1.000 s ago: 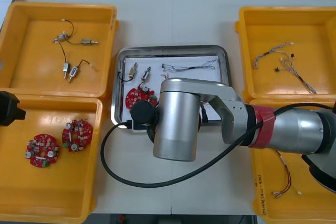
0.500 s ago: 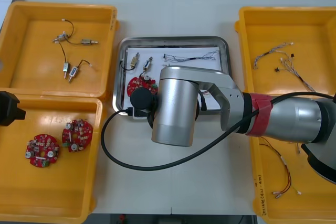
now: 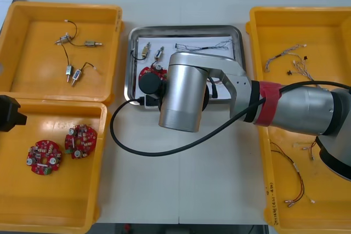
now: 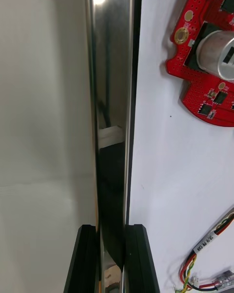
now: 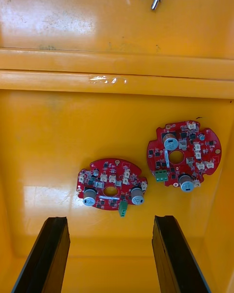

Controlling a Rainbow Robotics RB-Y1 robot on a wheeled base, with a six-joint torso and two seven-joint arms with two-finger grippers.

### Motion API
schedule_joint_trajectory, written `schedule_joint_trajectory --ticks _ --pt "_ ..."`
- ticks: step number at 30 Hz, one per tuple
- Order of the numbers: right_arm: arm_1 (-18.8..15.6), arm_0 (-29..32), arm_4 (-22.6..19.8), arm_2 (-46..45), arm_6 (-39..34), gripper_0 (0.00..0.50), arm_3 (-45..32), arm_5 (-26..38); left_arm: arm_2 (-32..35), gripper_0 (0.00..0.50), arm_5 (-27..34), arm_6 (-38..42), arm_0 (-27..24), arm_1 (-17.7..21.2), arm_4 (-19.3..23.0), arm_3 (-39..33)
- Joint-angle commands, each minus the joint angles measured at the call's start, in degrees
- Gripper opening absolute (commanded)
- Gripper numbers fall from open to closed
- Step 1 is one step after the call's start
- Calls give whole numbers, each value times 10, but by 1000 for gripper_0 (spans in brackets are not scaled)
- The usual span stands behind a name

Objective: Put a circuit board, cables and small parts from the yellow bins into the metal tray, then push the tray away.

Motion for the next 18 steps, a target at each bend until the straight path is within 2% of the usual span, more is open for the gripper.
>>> schedule_joint_trajectory --ticks 1,4,9,18 --pt "5 -40 -6 8 24 0 17 -10 21 500 -1 -50 0 24 -1 -16" --pt "6 -48 -10 8 29 0 27 -14 21 500 -1 -50 0 24 -1 -16" --pt "12 -73 -41 8 39 0 60 -24 21 500 -1 -50 0 24 -1 -16" --pt "33 -100 -42 8 53 0 101 -30 21 500 -1 -50 0 24 -1 -16"
